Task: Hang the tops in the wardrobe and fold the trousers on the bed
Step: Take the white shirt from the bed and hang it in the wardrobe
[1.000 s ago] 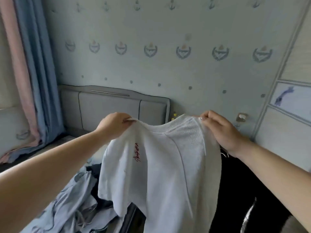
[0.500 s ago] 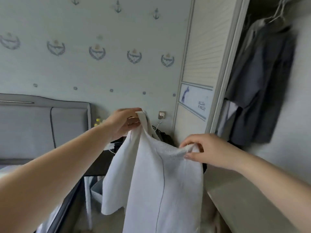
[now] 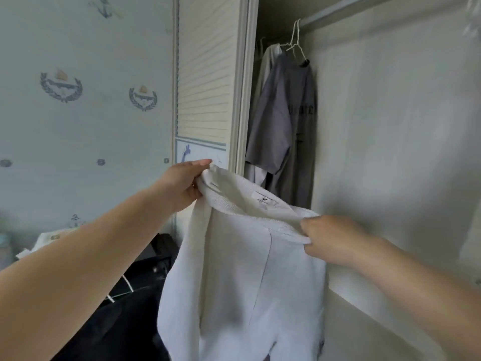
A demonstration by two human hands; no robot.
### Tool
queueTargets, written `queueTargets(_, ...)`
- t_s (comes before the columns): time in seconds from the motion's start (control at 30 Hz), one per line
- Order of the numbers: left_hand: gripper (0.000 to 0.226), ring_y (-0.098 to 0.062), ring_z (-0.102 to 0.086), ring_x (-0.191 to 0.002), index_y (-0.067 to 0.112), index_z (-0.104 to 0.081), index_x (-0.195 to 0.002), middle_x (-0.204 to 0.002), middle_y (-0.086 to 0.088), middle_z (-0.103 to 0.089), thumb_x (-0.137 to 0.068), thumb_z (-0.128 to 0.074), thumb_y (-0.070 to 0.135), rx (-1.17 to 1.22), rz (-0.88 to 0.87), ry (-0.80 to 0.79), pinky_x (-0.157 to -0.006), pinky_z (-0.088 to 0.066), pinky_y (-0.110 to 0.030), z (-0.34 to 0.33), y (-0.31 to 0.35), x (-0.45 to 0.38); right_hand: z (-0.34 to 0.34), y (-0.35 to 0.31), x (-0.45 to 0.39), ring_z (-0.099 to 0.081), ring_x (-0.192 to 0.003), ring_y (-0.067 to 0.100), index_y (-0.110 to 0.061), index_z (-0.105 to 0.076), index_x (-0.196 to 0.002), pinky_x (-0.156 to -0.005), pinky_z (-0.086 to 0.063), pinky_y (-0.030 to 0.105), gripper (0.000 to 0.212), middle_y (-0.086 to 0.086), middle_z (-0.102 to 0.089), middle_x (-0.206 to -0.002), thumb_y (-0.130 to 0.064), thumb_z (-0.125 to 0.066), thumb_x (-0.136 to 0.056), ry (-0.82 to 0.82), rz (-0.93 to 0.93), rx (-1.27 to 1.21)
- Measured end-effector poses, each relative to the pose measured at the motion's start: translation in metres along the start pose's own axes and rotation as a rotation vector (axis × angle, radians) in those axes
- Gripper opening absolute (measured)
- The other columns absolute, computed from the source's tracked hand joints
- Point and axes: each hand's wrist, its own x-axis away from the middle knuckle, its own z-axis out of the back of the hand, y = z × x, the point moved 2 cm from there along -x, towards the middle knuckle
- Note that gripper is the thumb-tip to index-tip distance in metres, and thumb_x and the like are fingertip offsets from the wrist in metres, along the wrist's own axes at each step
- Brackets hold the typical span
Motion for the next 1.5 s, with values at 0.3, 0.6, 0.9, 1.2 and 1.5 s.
queueTargets(0.3,0.012,-0.015,-0.048,-0.058,0.013,-0.062,-0.100,-0.078,-0.009,-0.058,-0.095,-0.052,0.010,-0.793,-0.189,-0.310,-0.045,-0.042,-0.016,-0.030,-0.008,-0.130,0.042,0.080,-0.087,-0.060,-0.085,0.017,-0.025,-0.053,-0.104,-0.065,-0.038,0.024,0.019,-0.009,-0.057,-0.093,-0.020,-0.043,-0.089,0.160,-0.430,0.125)
queueTargets(0.6,0.015,-0.011,-0.065,-0.061,0.013,-0.059,-0.093,-0.081,-0.006,-0.065,-0.097,-0.047,0.006,-0.072,0.156,-0.653,-0.056,-0.058,-0.024,-0.130,-0.024,-0.209,0.069,0.174,-0.108,-0.061,-0.105,0.023,-0.020,-0.058,-0.119,-0.064,-0.039,0.032,0.030,-0.003,-0.055,-0.118,-0.017,-0.040,-0.095,0.078,-0.640,0.450)
queueTargets(0.9,0.019,-0.016,-0.072,-0.072,0.011,-0.060,-0.107,-0.086,-0.008,-0.074,-0.097,-0.044,0.013,0.504,0.167,-0.912,-0.064,-0.060,-0.027,-0.259,-0.008,-0.236,0.090,0.261,-0.105,-0.057,-0.116,0.023,-0.019,-0.058,-0.124,-0.081,-0.045,0.033,0.035,0.002,-0.055,-0.127,-0.019,-0.042,-0.093,0.009,-0.863,0.435)
queueTargets(1.2,0.032,-0.015,-0.070,-0.089,0.008,-0.054,-0.129,-0.100,-0.007,-0.071,-0.098,-0.046,0.010,0.600,-0.050,-0.889,-0.090,-0.053,-0.033,-0.346,0.030,-0.277,0.133,0.330,-0.138,-0.052,-0.122,0.026,-0.017,-0.054,-0.131,-0.093,-0.044,0.035,0.041,0.006,-0.052,-0.134,-0.008,-0.041,-0.094,0.121,-0.904,0.530)
queueTargets(1.5,0.029,-0.012,-0.060,-0.081,0.000,-0.055,-0.125,-0.093,-0.006,-0.062,-0.096,-0.047,-0.001,0.486,-0.265,-0.737,-0.077,-0.053,-0.022,-0.401,0.081,-0.312,0.178,0.329,-0.153,-0.061,-0.093,0.032,-0.014,-0.048,-0.125,-0.061,-0.034,0.032,0.033,0.010,-0.050,-0.117,-0.008,-0.043,-0.092,0.368,-0.599,0.839)
